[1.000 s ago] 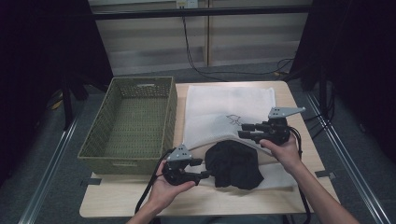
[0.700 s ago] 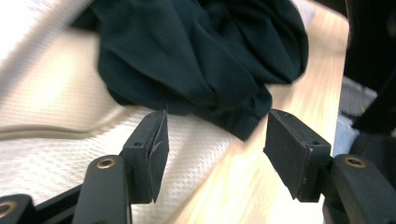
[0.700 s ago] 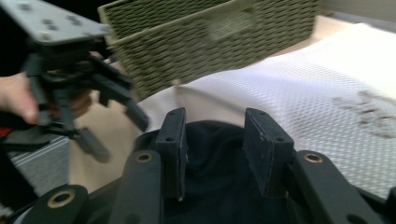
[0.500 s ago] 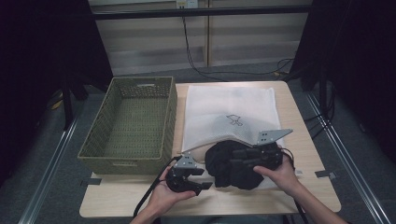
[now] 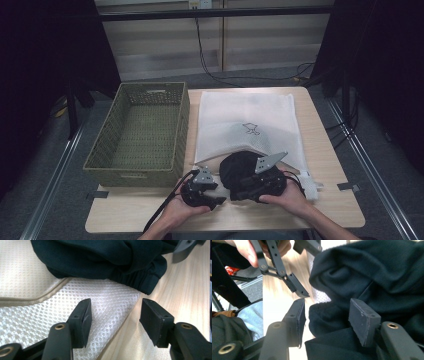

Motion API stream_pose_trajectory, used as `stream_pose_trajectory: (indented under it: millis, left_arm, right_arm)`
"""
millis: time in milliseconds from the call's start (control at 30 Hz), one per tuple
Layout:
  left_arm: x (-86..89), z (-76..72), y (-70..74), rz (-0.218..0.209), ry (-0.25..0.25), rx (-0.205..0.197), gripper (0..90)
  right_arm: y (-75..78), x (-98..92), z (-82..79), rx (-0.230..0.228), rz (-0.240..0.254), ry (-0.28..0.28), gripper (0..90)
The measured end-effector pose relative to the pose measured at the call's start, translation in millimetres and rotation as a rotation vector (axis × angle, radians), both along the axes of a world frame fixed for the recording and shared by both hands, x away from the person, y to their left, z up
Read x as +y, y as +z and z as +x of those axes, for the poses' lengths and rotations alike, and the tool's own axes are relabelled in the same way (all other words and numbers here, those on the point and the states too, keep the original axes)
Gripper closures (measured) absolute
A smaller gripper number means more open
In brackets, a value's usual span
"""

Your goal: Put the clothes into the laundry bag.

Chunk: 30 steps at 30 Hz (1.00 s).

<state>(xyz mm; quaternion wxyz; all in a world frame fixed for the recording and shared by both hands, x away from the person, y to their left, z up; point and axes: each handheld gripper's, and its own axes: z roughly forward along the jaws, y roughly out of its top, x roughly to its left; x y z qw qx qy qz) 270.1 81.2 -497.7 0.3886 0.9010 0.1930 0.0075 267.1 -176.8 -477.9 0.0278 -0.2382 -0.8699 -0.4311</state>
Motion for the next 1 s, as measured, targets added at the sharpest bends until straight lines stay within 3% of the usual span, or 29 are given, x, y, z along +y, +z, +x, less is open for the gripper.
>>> stream_pose_trajectory:
  millis: [33,200,233,300,333,400,433,533,567,633,667,700,733,900,1000]
  left_arm:
    - [-1.4,-1.4,-0.2,0.014,-0.017,-0.02,40.3]
    - [-3.5,-3.3,-1.8,0.012,-0.017,-0.042,38.9]
    - [-3.3,-3.1,0.0,0.054,-0.039,-0.066,39.0]
    - [-6.0,-6.1,0.7,0.084,-0.027,-0.1,42.2]
    - [-7.0,-6.0,-0.3,0.061,-0.008,-0.093,42.4]
    - [-5.9,-2.2,1.5,0.07,0.016,-0.087,53.9]
    - [-5.7,-1.3,3.1,0.093,0.018,-0.088,56.5]
    - [-6.7,-0.7,2.7,0.079,0.031,-0.082,62.0]
    - [-6.3,0.4,4.4,0.096,0.027,-0.08,65.5]
    - [-6.4,0.9,4.1,0.094,0.029,-0.08,69.5]
    - [-5.9,2.3,4.7,0.103,0.02,-0.083,75.7]
    - [-6.8,2.0,3.6,0.077,0.03,-0.072,75.7]
    - [-6.8,2.4,4.3,0.092,0.019,-0.076,80.3]
    - [-7.3,2.7,3.5,0.072,0.031,-0.066,83.2]
    - [-7.1,2.8,4.2,0.083,0.029,-0.064,84.0]
  right_arm:
    - [-4.4,2.0,0.7,0.007,-0.021,0.009,43.9]
    - [-11.9,6.3,-0.1,0.017,-0.06,0.03,40.9]
    - [-14.0,7.9,-0.3,0.025,-0.073,0.036,40.6]
    - [-17.9,11.2,-1.8,0.015,-0.098,0.04,40.2]
    - [-18.0,12.0,-2.3,0.011,-0.1,0.035,40.8]
    - [-17.9,10.6,-1.3,0.012,-0.103,0.017,48.2]
    - [-18.6,10.0,-0.3,0.017,-0.094,0.016,50.4]
    - [-18.4,9.9,0.0,0.012,-0.103,0.002,56.7]
    - [-18.5,9.2,1.8,0.029,-0.094,-0.003,62.0]
    - [-18.6,8.7,2.9,0.026,-0.092,-0.003,66.4]
    - [-18.5,7.5,4.8,0.043,-0.09,-0.001,67.9]
    - [-18.5,7.5,4.8,0.043,-0.09,-0.001,70.0]
    - [-17.6,7.0,6.1,0.051,-0.078,-0.002,74.3]
    - [-14.2,4.9,6.9,0.039,-0.069,-0.022,81.9]
    - [-11.9,1.1,9.1,0.028,-0.055,-0.048,84.4]
